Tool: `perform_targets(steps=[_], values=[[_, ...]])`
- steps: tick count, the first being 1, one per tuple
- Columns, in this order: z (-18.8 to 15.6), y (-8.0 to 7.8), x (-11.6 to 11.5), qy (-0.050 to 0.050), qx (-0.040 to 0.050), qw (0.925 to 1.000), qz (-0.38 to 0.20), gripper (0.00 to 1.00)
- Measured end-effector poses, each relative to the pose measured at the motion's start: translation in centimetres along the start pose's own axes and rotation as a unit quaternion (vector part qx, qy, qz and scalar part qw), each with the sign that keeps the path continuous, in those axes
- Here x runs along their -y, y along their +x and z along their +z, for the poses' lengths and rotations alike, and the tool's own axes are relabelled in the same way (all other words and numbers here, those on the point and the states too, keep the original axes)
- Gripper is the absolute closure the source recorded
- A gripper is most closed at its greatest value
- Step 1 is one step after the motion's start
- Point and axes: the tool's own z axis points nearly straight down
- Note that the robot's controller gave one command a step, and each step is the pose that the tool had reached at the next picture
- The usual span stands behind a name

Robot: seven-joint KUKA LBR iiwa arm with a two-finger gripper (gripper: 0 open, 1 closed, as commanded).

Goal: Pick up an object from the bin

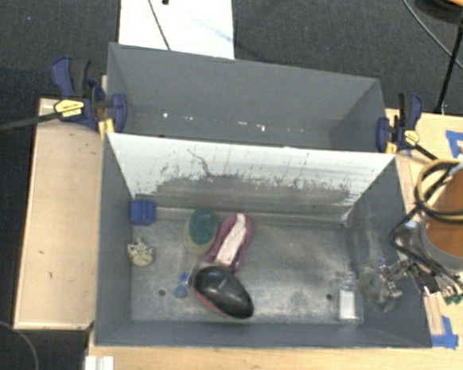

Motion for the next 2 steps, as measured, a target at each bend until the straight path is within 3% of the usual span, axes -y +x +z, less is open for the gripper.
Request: perform_targets(steps=[1,2], values=[[-0.3,-0.2,0.1,0.002,0.0029,1.0000,0.001,0.00],[6.8,-0.2,-1.0,0.004,0.0057,0.9884,-0.152,0.00]])
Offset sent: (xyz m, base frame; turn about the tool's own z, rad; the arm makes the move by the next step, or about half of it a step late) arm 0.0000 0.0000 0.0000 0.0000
